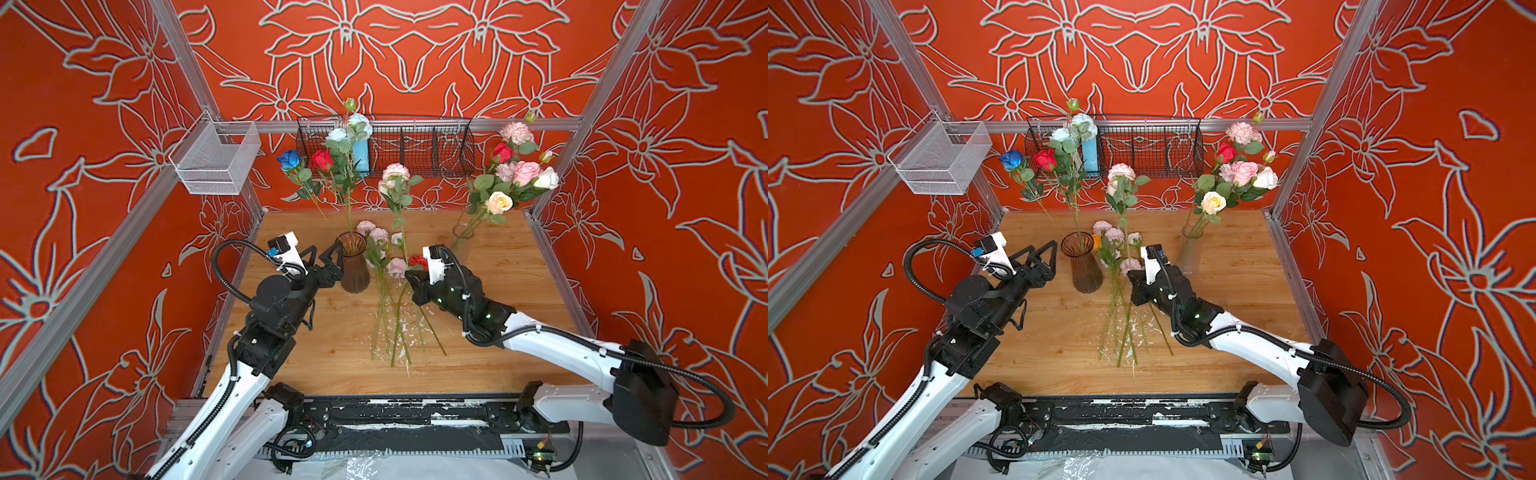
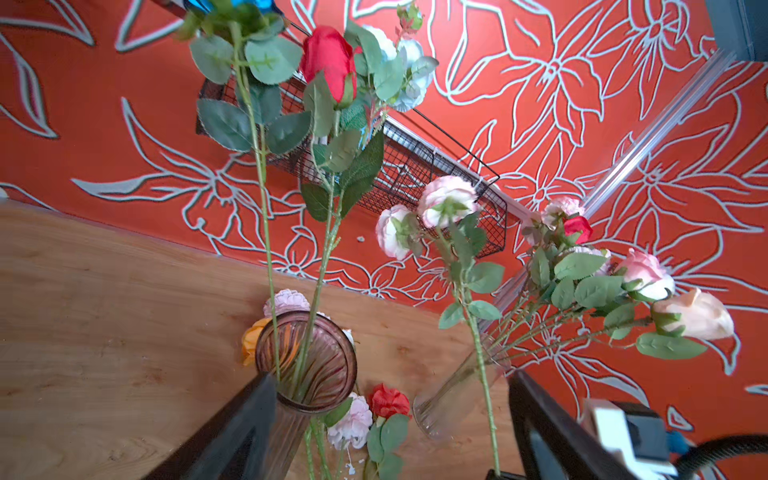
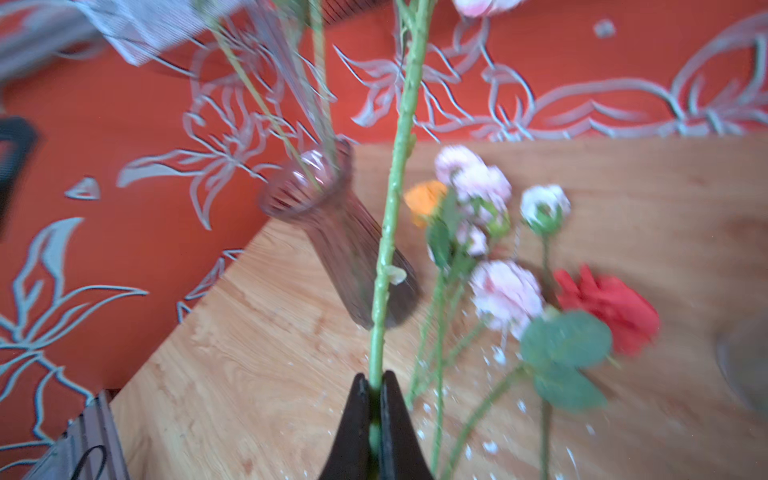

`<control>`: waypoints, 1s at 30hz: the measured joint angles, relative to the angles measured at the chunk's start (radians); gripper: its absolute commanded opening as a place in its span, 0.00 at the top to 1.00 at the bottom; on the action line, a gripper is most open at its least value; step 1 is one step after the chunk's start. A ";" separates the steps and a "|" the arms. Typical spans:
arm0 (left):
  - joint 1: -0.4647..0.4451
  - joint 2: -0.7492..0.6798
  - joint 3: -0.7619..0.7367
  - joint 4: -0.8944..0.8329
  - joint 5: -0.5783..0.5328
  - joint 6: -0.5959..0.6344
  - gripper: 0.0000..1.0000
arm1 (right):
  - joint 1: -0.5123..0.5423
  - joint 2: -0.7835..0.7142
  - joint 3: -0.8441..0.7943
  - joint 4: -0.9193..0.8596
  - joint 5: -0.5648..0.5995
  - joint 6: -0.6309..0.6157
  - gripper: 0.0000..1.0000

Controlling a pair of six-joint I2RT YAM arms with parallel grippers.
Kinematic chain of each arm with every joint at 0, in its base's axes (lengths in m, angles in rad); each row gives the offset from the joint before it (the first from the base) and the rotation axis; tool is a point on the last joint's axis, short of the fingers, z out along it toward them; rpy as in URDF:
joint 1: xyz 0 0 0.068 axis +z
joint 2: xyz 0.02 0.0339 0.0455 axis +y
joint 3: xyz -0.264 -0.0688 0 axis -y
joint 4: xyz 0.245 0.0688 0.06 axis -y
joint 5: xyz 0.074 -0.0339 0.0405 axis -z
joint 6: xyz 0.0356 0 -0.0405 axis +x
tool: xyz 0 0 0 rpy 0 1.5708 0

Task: Arrange the flowers into the vase
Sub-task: 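Lift the pink rose high above the brown vase with the right gripper, then lower the pink rose into the brown vase and open the right gripper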

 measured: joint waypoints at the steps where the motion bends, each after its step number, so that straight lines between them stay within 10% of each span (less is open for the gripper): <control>1: 0.000 -0.006 -0.001 0.000 -0.018 0.000 0.12 | 0.008 0.000 0.001 0.036 0.004 -0.029 1.00; 10: 0.000 -0.027 -0.002 -0.002 -0.127 0.000 0.12 | 0.034 0.066 0.196 0.299 0.011 -0.227 1.00; 17: 0.002 -0.040 -0.003 -0.002 -0.155 0.003 0.12 | 0.034 0.385 0.527 0.570 0.019 -0.328 1.00; 30: 0.007 -0.072 -0.018 0.000 -0.187 0.015 0.11 | 0.023 0.805 0.912 0.598 0.034 -0.364 1.00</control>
